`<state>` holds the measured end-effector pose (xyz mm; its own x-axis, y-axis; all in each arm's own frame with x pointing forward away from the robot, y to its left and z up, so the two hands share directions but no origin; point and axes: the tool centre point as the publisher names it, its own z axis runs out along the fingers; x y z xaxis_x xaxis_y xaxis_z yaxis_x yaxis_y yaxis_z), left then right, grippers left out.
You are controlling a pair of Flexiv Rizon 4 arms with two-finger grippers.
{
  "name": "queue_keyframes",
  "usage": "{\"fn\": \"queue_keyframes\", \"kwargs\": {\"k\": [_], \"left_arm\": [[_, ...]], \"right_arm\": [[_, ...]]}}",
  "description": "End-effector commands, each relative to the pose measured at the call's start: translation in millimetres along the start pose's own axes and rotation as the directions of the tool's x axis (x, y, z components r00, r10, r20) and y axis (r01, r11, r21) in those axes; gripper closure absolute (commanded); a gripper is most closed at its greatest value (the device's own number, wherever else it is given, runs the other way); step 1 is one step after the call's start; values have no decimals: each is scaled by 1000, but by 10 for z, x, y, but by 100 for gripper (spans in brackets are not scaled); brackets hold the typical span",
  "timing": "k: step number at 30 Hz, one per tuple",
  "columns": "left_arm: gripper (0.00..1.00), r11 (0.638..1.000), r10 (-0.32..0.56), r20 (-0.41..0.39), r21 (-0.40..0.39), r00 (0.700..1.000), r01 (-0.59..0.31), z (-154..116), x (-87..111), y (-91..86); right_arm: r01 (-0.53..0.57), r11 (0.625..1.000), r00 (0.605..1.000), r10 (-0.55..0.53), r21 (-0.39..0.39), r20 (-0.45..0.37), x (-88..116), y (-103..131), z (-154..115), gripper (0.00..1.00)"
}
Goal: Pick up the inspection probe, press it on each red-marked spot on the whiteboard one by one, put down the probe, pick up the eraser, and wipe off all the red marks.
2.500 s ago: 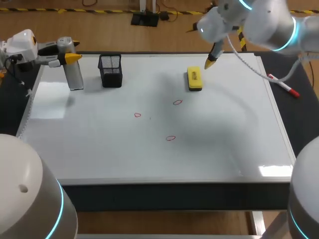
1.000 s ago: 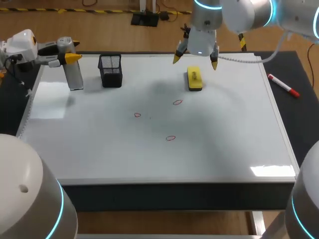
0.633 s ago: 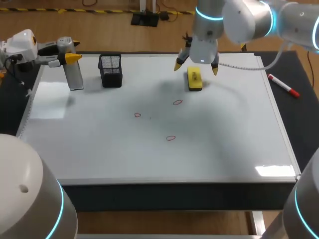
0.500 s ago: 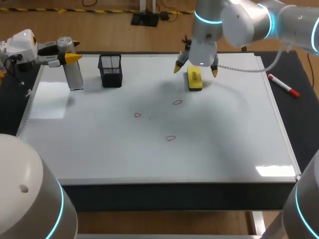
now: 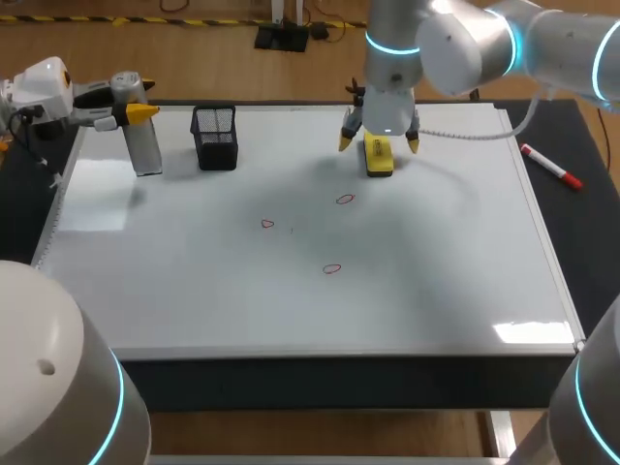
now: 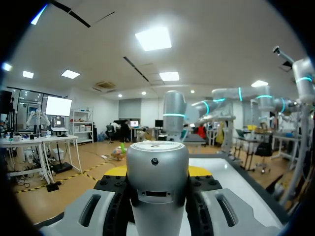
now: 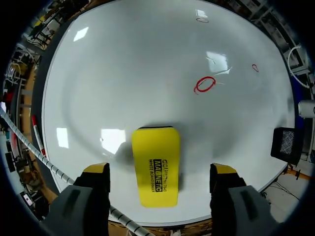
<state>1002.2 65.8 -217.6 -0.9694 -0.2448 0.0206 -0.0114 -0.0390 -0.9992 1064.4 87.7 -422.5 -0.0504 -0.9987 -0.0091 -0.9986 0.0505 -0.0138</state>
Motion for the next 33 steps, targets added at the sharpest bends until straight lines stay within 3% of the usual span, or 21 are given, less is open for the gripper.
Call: {"fn": "queue_keyframes", "kwargs": {"k": [1,6,15,24,33], "left_arm": [[100,1000,1,3,0,1000,-1,3,10,-10],[100,1000,1,3,0,1000,-1,3,10,-10],[100,1000,1,3,0,1000,-1,3,10,-10],[100,1000,1,3,0,1000,-1,3,10,-10],[100,1000,1,3,0,1000,-1,3,10,-10]], "right_arm": [[2,1000,1000,-2,-12,-9,-42,-47,22,100],[-12,1000,1000,12,-14,9,1,-52,15,100],[-63,997,998,63,43,9,216,19,-337,100],[-175,983,985,175,52,10,696,134,-501,100],[-266,964,964,266,7,-12,1247,304,-439,100]]}}
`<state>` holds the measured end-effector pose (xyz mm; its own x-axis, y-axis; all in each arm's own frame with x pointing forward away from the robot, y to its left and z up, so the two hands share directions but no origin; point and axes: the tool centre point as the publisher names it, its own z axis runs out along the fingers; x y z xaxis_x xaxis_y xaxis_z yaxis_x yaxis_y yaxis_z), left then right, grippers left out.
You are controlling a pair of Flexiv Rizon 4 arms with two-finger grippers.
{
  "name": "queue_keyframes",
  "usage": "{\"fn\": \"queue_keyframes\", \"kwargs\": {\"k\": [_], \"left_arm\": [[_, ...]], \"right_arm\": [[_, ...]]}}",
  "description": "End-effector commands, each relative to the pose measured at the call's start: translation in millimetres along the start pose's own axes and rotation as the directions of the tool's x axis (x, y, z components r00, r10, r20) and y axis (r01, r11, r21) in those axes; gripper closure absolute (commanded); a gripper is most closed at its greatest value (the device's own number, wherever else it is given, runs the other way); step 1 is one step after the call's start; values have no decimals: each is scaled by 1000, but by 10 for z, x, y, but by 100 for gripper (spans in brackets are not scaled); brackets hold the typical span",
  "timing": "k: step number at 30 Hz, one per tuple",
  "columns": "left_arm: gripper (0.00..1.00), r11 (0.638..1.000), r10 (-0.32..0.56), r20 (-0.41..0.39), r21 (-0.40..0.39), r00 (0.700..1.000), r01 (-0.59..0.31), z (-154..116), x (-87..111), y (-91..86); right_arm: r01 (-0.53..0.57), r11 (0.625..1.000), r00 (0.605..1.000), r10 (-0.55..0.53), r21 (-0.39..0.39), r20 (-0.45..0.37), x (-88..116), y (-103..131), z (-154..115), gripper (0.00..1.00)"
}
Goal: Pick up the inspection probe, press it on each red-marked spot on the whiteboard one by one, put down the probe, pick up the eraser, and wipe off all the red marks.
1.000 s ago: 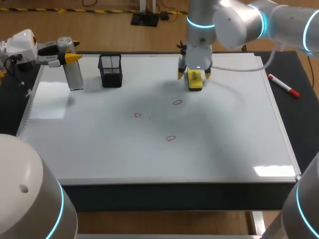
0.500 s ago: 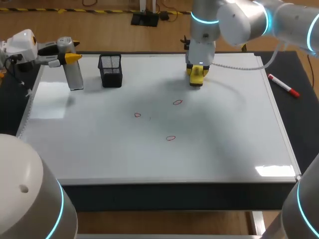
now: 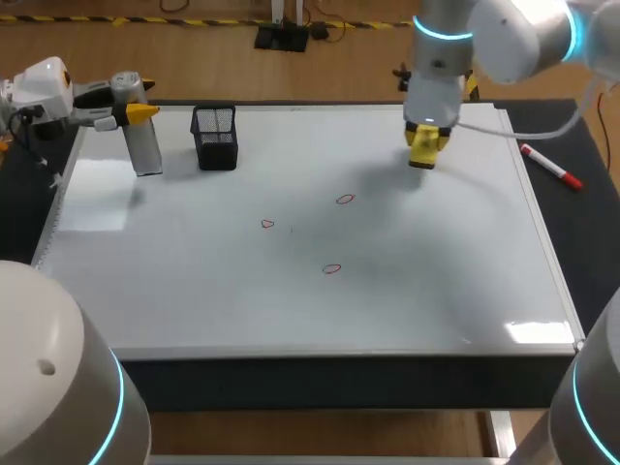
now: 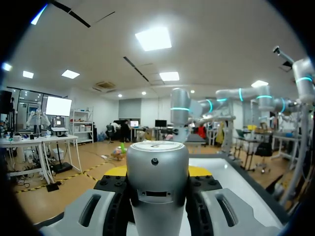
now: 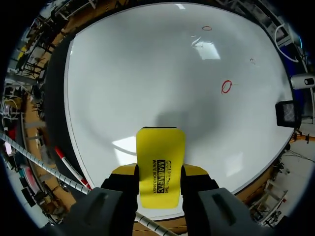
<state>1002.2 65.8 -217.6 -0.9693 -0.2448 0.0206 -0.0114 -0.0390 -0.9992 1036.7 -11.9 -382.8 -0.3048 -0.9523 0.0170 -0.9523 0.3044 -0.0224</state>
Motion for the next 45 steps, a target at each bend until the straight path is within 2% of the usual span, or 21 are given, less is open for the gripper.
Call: {"fn": "queue_keyframes", "kwargs": {"k": [1,8,15,17,45], "left_arm": [[100,1000,1,3,0,1000,-1,3,9,-10],[100,1000,1,3,0,1000,-1,3,9,-10],[100,1000,1,3,0,1000,-1,3,9,-10],[100,1000,1,3,0,1000,-1,3,9,-10],[100,1000,1,3,0,1000,-1,3,9,-10]], "right_arm": [[-21,1000,1000,22,-9,16,313,23,-14,100],[-77,996,996,78,-47,39,663,47,37,100],[-94,994,994,96,-47,50,858,68,59,100],[-106,994,994,107,-36,29,879,67,66,100],[-102,994,994,104,-38,32,891,66,73,100]]}}
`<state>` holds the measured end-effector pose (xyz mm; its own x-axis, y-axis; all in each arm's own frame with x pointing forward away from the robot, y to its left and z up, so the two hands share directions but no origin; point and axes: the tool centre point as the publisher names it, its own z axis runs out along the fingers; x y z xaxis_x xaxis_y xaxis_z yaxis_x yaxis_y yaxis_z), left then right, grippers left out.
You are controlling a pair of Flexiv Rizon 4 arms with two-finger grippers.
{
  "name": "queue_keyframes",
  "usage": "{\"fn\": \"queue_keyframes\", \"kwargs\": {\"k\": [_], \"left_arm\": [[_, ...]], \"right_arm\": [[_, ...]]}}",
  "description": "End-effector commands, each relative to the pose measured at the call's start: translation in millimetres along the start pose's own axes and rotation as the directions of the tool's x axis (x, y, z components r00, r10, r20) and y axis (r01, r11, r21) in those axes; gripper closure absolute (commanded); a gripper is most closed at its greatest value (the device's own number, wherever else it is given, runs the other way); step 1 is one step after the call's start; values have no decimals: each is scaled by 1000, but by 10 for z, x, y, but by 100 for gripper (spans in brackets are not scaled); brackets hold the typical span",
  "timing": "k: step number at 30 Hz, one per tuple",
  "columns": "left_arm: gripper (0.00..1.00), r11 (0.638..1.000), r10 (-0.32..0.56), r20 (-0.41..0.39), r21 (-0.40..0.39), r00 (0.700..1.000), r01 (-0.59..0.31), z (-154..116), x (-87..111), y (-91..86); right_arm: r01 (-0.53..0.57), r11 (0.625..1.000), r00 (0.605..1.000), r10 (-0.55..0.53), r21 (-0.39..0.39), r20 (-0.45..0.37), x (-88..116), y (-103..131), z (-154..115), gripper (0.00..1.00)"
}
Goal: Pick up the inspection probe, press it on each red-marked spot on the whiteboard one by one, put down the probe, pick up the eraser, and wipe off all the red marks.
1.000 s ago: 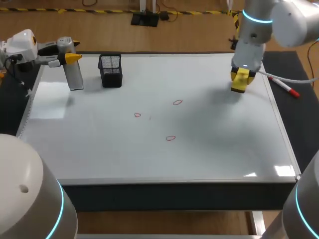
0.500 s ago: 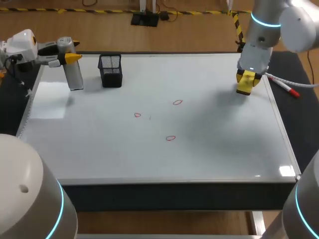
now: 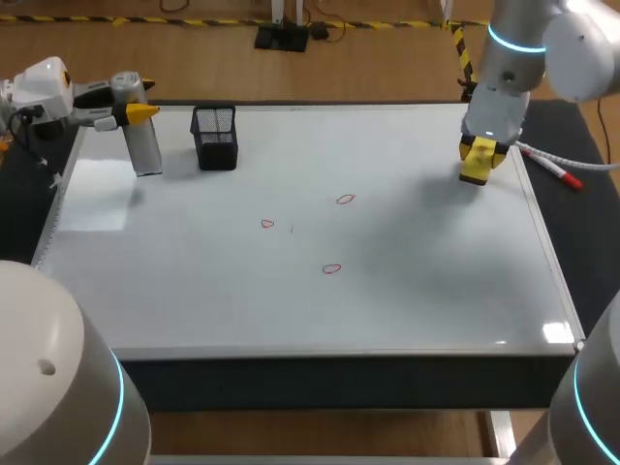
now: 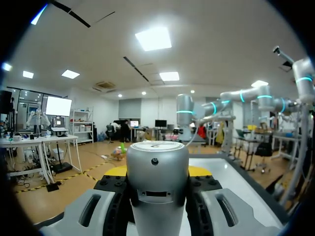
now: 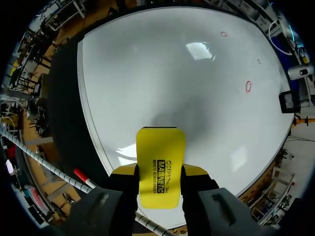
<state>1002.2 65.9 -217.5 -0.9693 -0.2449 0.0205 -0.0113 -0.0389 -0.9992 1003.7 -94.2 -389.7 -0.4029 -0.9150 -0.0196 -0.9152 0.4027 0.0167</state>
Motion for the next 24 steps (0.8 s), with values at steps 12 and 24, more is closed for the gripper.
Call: {"fn": "queue_keyframes", "kwargs": {"k": [12,24], "left_arm": [[100,999,41,-46,3,998,-41,158,408,-38],[100,999,35,-202,15,979,-33,652,1053,-25]], "right_arm": [[2,1000,1000,-2,3,-3,6,0,-9,100],[2,1000,1000,-2,3,-3,6,0,-9,100]]}}
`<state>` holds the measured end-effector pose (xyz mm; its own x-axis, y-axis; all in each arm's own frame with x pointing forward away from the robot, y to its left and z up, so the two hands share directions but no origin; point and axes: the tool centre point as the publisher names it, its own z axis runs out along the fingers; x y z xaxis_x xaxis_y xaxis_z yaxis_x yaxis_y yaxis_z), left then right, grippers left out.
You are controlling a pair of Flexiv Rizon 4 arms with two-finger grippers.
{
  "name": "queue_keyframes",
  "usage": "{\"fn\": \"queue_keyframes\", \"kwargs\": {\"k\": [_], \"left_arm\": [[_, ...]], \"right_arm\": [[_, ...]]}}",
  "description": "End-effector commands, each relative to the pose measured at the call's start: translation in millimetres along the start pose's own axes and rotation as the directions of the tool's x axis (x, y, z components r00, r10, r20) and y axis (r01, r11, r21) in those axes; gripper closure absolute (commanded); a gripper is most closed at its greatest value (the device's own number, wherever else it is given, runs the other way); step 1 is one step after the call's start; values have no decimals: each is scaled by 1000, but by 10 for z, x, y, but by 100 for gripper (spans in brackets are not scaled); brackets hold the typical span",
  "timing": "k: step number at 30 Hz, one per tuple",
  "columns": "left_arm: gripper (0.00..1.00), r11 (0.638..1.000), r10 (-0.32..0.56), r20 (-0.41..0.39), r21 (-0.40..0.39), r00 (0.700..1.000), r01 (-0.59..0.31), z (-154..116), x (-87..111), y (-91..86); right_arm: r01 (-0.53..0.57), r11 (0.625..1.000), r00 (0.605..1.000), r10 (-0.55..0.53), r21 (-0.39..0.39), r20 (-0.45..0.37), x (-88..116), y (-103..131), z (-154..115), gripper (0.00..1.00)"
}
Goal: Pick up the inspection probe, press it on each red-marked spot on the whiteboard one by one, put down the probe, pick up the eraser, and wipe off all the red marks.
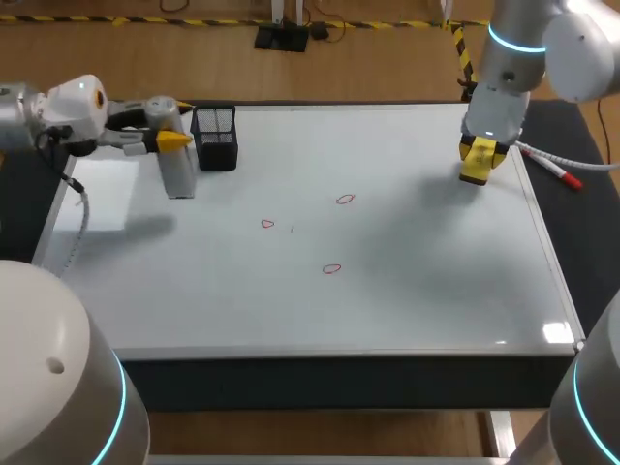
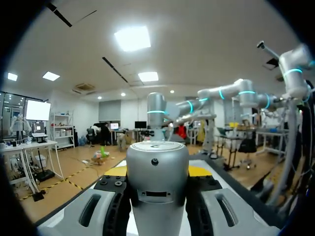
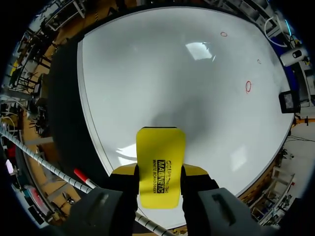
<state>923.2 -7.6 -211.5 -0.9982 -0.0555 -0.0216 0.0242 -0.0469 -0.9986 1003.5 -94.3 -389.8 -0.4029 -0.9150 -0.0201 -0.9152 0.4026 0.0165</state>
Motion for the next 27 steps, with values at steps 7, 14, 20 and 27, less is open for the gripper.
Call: {"fn": "queue_keyframes", "kwargs": {"k": [7,14,20,27], "left_arm": [[100,1000,-11,-57,17,998,12,466,292,19],[100,999,-29,-102,36,994,33,776,464,122],[100,997,-51,-123,46,991,57,989,517,239],[100,998,-27,-145,51,989,35,1128,509,337]], "right_arm": [[2,1000,1000,-2,2,-3,6,-1,-11,100],[2,1000,1000,-2,2,-3,6,-1,-11,100],[2,1000,1000,-2,2,-3,6,-1,-11,100],[2,1000,1000,-2,2,-3,6,-1,-11,100]]}}
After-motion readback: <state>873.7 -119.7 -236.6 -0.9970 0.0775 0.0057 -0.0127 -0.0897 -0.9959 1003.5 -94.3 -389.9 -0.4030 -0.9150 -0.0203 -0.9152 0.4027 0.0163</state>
